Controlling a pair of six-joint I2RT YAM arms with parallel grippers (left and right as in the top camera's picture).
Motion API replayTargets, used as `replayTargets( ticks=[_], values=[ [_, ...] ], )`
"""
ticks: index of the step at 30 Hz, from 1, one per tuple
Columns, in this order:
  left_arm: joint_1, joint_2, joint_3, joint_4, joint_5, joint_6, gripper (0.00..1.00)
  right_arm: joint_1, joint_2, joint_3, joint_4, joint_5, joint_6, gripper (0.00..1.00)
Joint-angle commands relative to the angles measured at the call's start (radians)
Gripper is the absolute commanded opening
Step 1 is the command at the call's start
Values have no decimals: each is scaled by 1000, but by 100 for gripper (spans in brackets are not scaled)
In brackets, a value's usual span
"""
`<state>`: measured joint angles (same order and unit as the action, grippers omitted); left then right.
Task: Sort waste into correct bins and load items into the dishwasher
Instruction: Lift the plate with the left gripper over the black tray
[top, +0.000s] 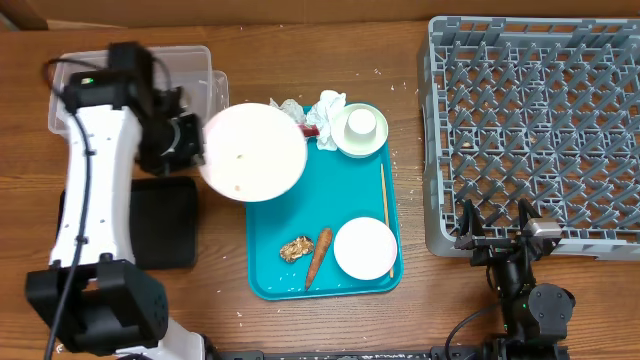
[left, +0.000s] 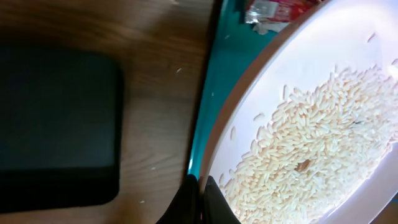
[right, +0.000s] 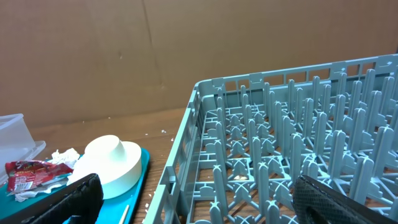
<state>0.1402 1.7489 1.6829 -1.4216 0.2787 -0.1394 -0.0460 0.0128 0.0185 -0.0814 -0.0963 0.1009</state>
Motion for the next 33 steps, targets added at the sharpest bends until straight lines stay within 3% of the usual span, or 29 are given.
replayTargets(
  ticks=[1,21,25,33],
  values=[
    [101,-28,28,-21,87,-34,4,-4,-10,-10,5,10,3,100],
    [502,-28,28,8,60,-164,4,-4,-10,-10,5,10,3,100],
    [552,-28,28,28,71,-133,4,-4,-10,-10,5,10,3,100],
    [649,-28,28,61,175,116,4,-4,-10,-10,5,10,3,100]
  ],
)
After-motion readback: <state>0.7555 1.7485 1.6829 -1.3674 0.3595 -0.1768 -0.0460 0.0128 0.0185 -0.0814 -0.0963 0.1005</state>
